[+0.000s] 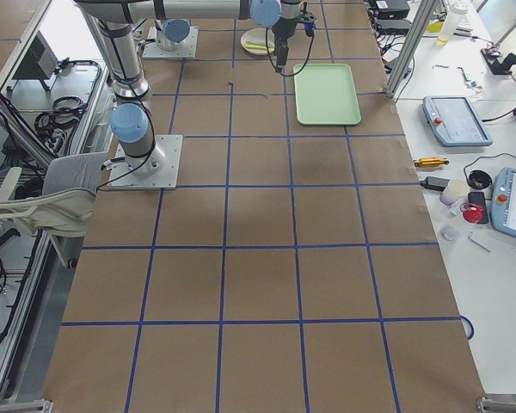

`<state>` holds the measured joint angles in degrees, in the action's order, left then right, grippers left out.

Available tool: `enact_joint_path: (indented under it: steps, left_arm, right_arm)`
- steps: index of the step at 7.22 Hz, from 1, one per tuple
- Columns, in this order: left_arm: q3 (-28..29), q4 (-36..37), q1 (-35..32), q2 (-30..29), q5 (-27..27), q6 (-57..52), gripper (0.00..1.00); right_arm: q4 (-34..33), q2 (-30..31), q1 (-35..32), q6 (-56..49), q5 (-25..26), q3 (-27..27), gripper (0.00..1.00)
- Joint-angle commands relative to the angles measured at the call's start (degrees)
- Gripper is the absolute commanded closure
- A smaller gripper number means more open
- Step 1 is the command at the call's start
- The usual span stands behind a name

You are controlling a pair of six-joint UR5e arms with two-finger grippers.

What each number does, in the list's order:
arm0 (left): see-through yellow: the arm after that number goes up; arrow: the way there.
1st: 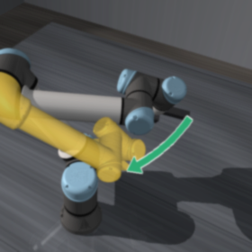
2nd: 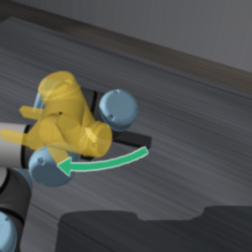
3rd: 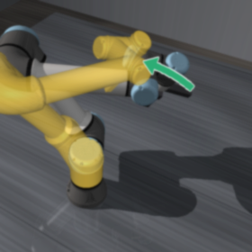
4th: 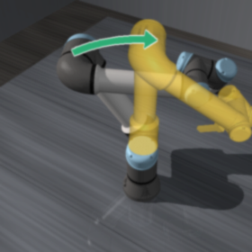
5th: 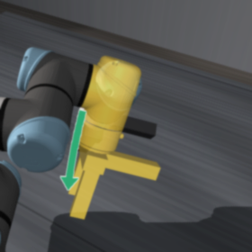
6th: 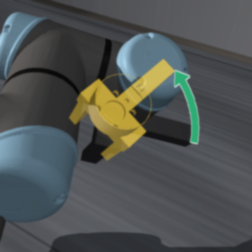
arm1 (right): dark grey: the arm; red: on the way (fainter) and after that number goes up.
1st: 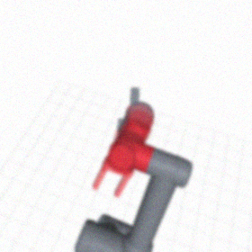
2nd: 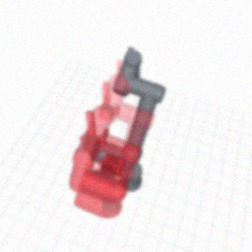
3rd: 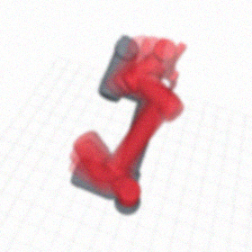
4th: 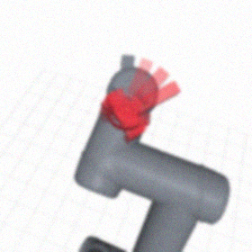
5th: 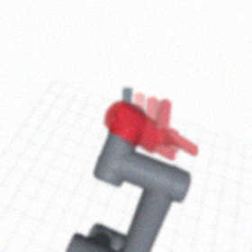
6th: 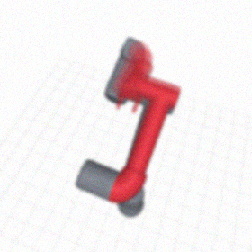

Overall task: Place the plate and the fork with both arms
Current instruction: 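Move the left gripper down to the rim of the white plate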

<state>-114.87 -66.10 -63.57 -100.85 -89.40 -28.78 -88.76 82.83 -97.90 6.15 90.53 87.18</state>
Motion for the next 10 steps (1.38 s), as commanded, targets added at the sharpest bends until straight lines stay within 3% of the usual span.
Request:
enact_joint_path:
  steps: [1,4,5,7,10]
  left_arm:
    - [-1.15,1.50,0.11,-3.29,1.69,-0.40,0.14]
    - [-1.06,1.85,0.02,-6.37,1.69,-0.57,0.25]
    - [-1.06,2.03,0.02,-6.73,1.69,-0.66,0.34]
    - [-0.89,2.03,-0.07,-6.82,1.78,-0.66,1.00]
    - [0.95,1.77,-0.15,-6.64,1.95,-1.01,1.00]
  right_arm:
    - [-0.01,-0.39,-0.01,0.09,-0.09,0.09,0.00]
    - [-0.01,-0.39,-0.10,0.09,-0.09,0.09,0.00]
    - [-0.01,-0.48,-0.10,0.09,-0.09,0.09,0.00]
    - [-0.01,-0.65,-0.10,0.09,-0.09,0.09,0.00]
    - [-0.10,-0.74,-0.01,0.09,-0.09,0.09,0.00]
